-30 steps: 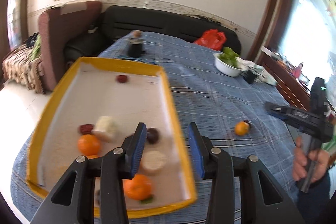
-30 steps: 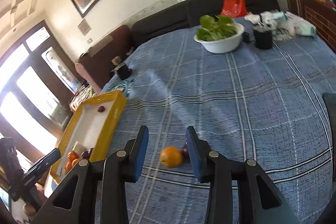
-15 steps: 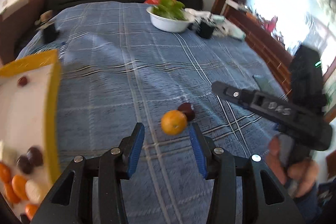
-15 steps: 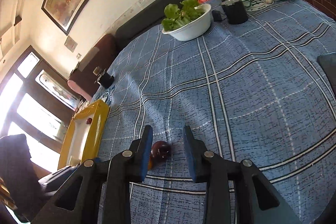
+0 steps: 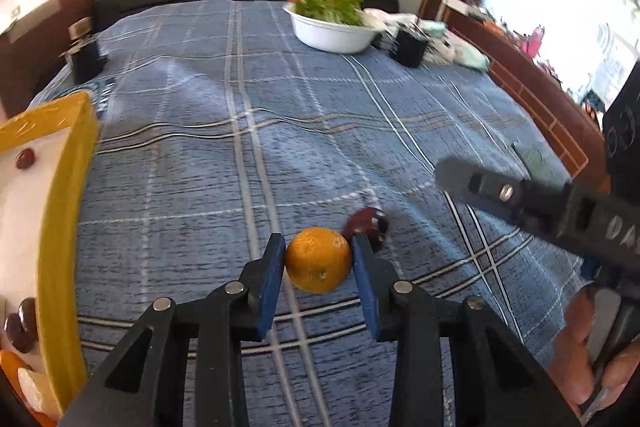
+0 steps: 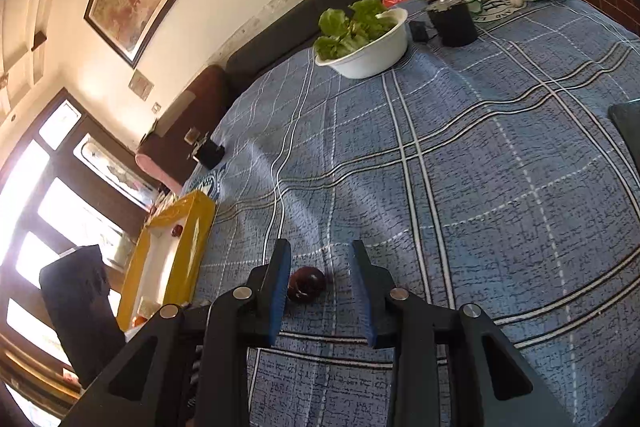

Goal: Organize fruits
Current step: 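Grasp the mandarin with the left gripper while the right gripper grasps the dark plum, then lift the mandarin and plum in both grippers and hold them above the cover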

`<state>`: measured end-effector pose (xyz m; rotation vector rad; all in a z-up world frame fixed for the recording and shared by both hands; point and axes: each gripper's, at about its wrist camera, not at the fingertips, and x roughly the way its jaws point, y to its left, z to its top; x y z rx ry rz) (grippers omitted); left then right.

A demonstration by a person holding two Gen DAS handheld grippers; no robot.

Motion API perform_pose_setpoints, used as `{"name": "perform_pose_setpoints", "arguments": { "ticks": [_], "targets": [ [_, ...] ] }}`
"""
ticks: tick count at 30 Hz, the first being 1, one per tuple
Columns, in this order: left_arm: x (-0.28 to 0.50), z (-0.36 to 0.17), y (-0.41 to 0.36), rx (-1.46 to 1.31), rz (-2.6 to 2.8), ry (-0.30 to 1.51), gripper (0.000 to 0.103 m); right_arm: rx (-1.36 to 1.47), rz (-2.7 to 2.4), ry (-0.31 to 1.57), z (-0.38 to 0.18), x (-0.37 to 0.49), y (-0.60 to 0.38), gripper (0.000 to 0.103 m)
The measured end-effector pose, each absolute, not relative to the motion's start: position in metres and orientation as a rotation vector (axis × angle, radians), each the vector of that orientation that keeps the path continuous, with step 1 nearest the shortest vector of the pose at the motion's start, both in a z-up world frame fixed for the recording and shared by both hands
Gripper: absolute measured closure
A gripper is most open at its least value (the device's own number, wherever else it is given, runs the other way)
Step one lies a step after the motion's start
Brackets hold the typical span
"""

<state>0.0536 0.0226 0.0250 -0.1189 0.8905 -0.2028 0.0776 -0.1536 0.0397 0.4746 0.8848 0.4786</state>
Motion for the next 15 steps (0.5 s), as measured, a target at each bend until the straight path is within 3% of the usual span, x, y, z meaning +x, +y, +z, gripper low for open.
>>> {"name": "perform_pose_setpoints", "arguments": {
  "ticks": [8,15],
  "targets": [
    [0.037,0.052,0.057,-0.176,-0.097,0.744,0.07,0.324,0.484,0.918,0.028,0.079,-0.12,0.069],
    [0.035,0.055,0.067,-0.211,-0.103,0.736,0.07,0.142,0.482,0.934,0.019,0.075,-0.093,0.069]
  ]
}}
